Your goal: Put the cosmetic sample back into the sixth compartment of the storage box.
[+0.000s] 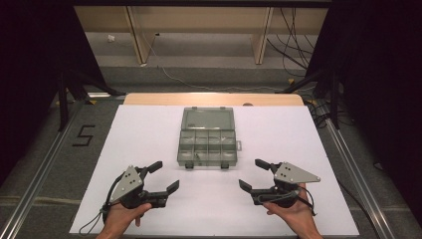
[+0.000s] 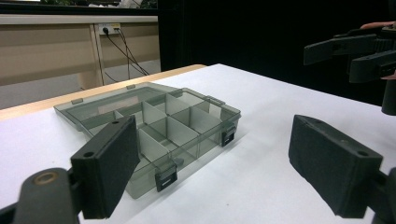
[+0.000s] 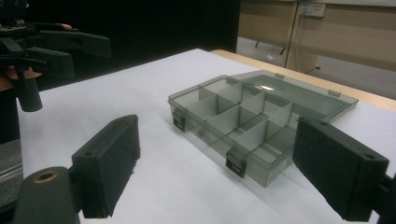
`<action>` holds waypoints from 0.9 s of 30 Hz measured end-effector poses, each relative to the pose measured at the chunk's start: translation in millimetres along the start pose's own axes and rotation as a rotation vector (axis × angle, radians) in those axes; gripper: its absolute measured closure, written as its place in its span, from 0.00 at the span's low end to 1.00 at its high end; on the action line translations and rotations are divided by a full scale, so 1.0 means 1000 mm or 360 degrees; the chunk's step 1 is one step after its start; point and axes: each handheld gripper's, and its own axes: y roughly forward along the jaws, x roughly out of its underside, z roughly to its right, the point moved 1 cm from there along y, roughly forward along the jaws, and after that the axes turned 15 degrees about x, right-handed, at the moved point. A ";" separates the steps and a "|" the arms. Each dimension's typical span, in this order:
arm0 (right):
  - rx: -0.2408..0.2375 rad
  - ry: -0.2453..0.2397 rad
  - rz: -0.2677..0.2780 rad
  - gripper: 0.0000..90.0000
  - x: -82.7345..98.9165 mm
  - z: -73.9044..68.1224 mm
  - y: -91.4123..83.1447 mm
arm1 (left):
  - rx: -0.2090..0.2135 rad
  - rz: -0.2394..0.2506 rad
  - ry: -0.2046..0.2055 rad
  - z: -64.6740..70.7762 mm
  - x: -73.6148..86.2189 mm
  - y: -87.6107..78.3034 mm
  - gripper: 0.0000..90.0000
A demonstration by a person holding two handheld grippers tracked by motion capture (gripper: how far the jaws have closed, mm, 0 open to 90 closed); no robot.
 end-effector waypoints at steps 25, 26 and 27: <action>0.0002 -0.0032 -0.0045 0.18 0.017 -0.003 -0.004 | 0.0008 0.0000 0.0006 0.001 0.000 0.000 0.18; -0.0011 -0.0016 -0.0071 0.18 0.017 -0.005 -0.004 | 0.0009 0.0001 0.0006 0.001 0.000 0.000 0.18; -0.0020 -0.0015 -0.0055 0.18 0.018 -0.005 -0.002 | 0.0009 0.0001 0.0005 0.001 0.000 0.000 0.18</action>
